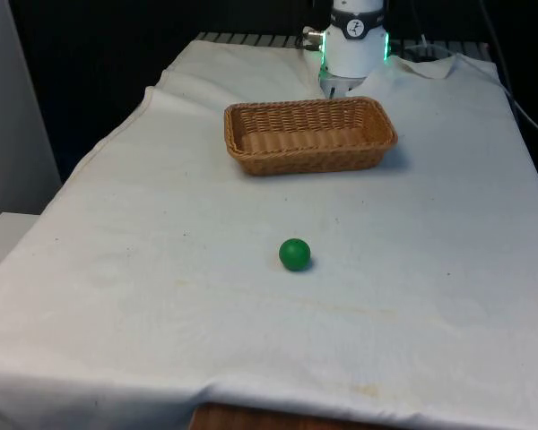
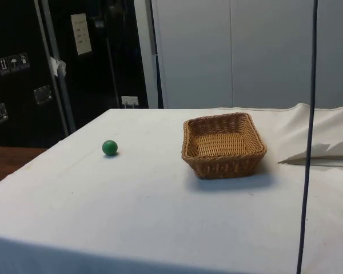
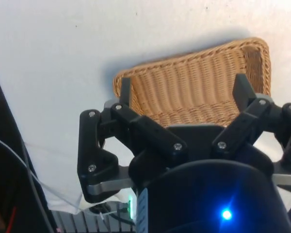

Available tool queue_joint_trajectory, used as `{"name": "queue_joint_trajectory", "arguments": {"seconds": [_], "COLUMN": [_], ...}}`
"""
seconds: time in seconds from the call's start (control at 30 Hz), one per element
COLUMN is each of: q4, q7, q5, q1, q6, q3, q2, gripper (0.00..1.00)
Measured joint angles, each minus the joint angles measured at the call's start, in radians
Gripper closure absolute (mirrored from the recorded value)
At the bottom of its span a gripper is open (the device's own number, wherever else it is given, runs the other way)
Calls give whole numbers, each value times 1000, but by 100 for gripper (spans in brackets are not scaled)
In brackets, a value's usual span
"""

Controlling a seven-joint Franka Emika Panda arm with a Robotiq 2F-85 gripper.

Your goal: Pick up the ball and place it into the basket.

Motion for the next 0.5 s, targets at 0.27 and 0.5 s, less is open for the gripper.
{"name": "queue_joint_trajectory", "arguments": {"seconds": [0.27,0.5], "q4": [11,-6], "q7": [-57,-119], "q5": [56,108], "q1": [-7,-16], "q6": [18,44], "q3": [-12,-23], "q2": [23,29], "gripper": [0,0]}}
